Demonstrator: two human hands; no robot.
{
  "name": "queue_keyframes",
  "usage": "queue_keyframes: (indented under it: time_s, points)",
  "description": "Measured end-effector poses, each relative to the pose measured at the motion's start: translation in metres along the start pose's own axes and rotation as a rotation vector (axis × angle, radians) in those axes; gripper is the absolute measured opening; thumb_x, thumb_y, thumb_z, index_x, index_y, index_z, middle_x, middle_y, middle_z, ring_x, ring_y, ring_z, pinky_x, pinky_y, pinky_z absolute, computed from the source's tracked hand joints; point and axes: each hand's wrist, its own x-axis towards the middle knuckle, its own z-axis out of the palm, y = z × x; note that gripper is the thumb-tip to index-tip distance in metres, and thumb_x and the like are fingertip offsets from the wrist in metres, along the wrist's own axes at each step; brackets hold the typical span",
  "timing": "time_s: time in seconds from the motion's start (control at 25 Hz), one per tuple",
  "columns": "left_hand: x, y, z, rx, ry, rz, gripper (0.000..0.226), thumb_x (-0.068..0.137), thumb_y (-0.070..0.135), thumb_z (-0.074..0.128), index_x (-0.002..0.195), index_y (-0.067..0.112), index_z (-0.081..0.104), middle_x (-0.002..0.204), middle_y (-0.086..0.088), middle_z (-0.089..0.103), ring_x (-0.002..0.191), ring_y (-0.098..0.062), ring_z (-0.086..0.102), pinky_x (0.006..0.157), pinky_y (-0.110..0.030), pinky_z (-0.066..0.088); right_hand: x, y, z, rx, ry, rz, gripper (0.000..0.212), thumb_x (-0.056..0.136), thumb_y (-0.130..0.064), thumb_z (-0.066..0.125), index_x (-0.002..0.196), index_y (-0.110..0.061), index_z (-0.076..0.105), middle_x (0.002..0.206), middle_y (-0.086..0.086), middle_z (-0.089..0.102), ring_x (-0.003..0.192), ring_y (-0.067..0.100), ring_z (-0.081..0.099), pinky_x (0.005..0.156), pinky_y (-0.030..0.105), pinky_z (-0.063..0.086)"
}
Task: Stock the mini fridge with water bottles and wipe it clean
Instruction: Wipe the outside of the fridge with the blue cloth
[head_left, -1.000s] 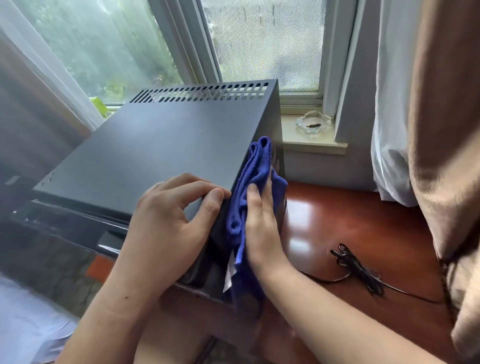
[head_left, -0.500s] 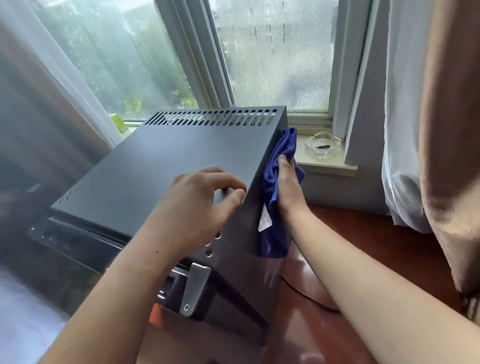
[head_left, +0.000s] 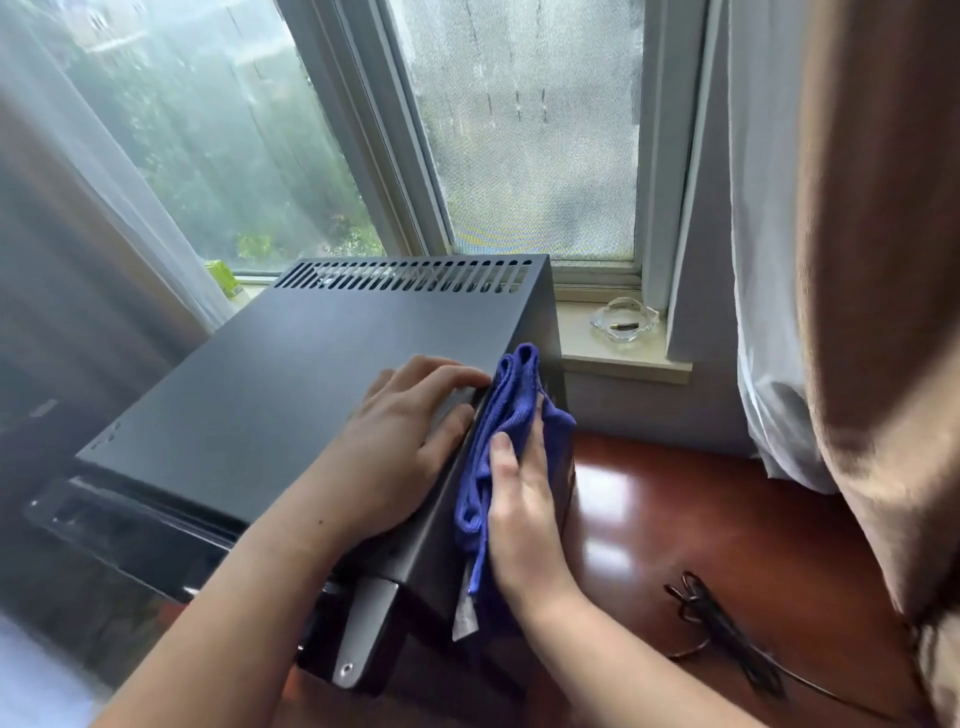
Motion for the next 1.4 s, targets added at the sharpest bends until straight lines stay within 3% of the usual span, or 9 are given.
queue_keyframes:
  time_s: [0.16,0.32,0.48,0.56,0.72,0.88,1.08,1.28,1.4]
  points:
    - [-0.002,-0.001,0.001,-0.022,-0.019,-0.016,0.034,0.097,0.051,0.037,0.130,0.051,0.048,0.122,0.031,0.042,0.120,-0.006,0.041,0.112,-0.036,0.032,0.026,-0.001,0.001,-0.023,0.063,-0.008,0.085,0.087,-0.072,0.034,0.162,-0.033,0.022,0.166,-0.017,0.026,0.152,-0.002,0.019,0.128,0.038,0.017]
    - [0.000,-0.002,0.002,-0.025,-0.012,-0.016,0.030,0.103,0.044,0.041,0.131,0.049,0.049,0.126,0.028,0.042,0.123,-0.007,0.040,0.112,-0.037,0.032,0.084,0.000,-0.004,0.024,0.088,0.053,0.085,0.083,-0.074,0.036,0.159,-0.038,0.026,0.164,-0.012,0.033,0.152,0.007,0.028,0.126,0.042,0.020]
    - [-0.002,-0.001,0.003,-0.029,-0.001,-0.018,0.030,0.103,0.040,0.044,0.131,0.047,0.051,0.127,0.027,0.042,0.124,-0.007,0.039,0.113,-0.037,0.031,0.142,0.004,-0.011,0.170,0.141,0.085,0.071,0.079,-0.068,0.050,0.143,-0.036,0.050,0.142,-0.004,0.059,0.135,0.015,0.053,0.120,0.045,0.034]
    - [-0.001,-0.001,0.003,-0.036,-0.001,-0.021,0.029,0.103,0.040,0.045,0.131,0.047,0.051,0.126,0.027,0.042,0.124,-0.006,0.038,0.113,-0.037,0.031,0.165,0.015,-0.013,0.222,0.154,0.118,0.072,0.076,-0.068,0.056,0.138,-0.031,0.055,0.139,-0.002,0.062,0.132,0.017,0.056,0.119,0.046,0.037]
    - [0.000,-0.001,0.003,-0.031,0.005,-0.022,0.027,0.104,0.042,0.042,0.128,0.049,0.050,0.122,0.032,0.039,0.123,-0.005,0.038,0.112,-0.038,0.031,0.171,0.052,-0.016,0.201,0.178,0.234,0.091,0.073,-0.084,0.055,0.147,-0.032,0.049,0.150,-0.003,0.054,0.140,0.017,0.049,0.121,0.047,0.034]
    - [0.001,-0.001,0.004,-0.009,0.009,-0.031,0.029,0.101,0.045,0.039,0.128,0.049,0.051,0.117,0.033,0.036,0.122,-0.008,0.040,0.110,-0.036,0.029,0.093,0.081,-0.020,0.069,0.148,0.353,0.108,0.067,-0.097,0.037,0.157,-0.037,0.033,0.161,-0.008,0.039,0.148,0.014,0.037,0.124,0.044,0.027]
    - [0.002,-0.001,0.005,-0.012,0.026,-0.049,0.027,0.105,0.036,0.046,0.129,0.047,0.054,0.120,0.026,0.039,0.125,-0.012,0.039,0.110,-0.035,0.029,-0.027,0.102,-0.009,0.027,0.114,0.400,0.097,0.078,-0.082,0.033,0.162,-0.036,0.020,0.167,-0.020,0.022,0.153,-0.002,0.017,0.128,0.039,0.014]
    - [0.002,0.000,0.005,-0.020,0.035,-0.039,0.029,0.105,0.034,0.046,0.129,0.046,0.054,0.119,0.024,0.039,0.126,-0.014,0.039,0.109,-0.034,0.028,-0.094,0.055,0.013,-0.005,0.085,0.146,0.083,0.092,-0.072,0.035,0.162,-0.033,0.012,0.168,-0.025,0.007,0.153,-0.007,0.002,0.129,0.031,0.005]
    - [0.001,0.001,0.006,-0.011,0.041,-0.042,0.030,0.104,0.035,0.046,0.130,0.045,0.055,0.120,0.024,0.039,0.126,-0.014,0.039,0.107,-0.030,0.026,-0.095,0.012,0.021,-0.009,0.069,-0.040,0.063,0.098,-0.063,0.036,0.155,-0.054,0.009,0.169,-0.023,0.006,0.155,-0.001,0.000,0.128,0.033,0.004]
